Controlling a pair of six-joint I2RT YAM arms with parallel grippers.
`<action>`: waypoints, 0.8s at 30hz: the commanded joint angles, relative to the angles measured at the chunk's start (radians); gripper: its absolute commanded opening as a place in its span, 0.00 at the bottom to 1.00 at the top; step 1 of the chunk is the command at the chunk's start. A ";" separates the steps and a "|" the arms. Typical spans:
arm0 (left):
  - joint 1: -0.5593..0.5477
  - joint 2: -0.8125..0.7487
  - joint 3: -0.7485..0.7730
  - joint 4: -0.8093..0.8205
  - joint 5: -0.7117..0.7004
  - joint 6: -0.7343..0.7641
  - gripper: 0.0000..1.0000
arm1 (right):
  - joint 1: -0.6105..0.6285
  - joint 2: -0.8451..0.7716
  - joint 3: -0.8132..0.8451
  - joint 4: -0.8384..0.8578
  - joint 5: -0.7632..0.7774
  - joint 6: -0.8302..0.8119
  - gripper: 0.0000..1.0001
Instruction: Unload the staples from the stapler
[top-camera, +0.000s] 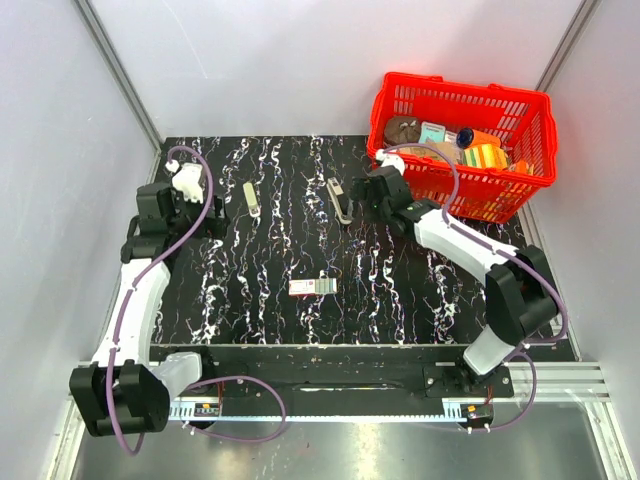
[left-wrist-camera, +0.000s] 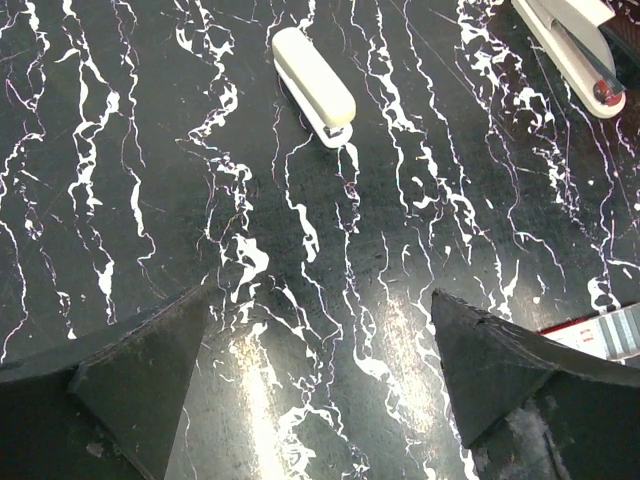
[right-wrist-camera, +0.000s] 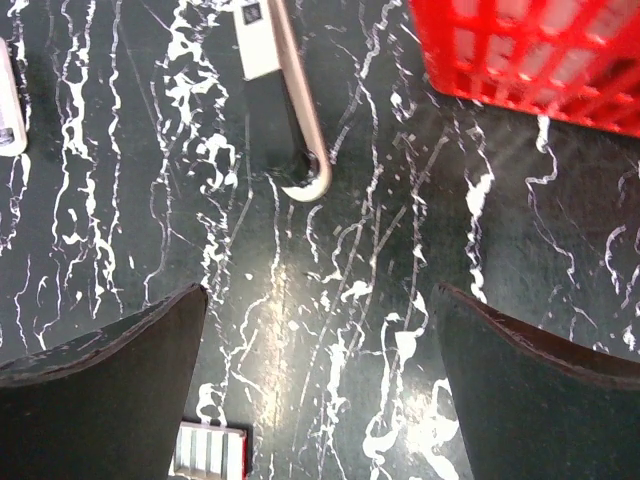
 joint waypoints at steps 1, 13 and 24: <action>0.001 0.039 0.012 0.104 -0.004 -0.044 0.99 | 0.080 0.044 0.124 -0.009 0.108 -0.084 0.99; -0.108 0.520 0.282 0.181 -0.150 -0.230 0.99 | 0.212 0.104 0.204 0.013 0.260 -0.206 0.98; -0.185 0.916 0.609 0.120 -0.341 -0.343 0.99 | 0.269 0.032 0.106 0.092 0.332 -0.249 0.96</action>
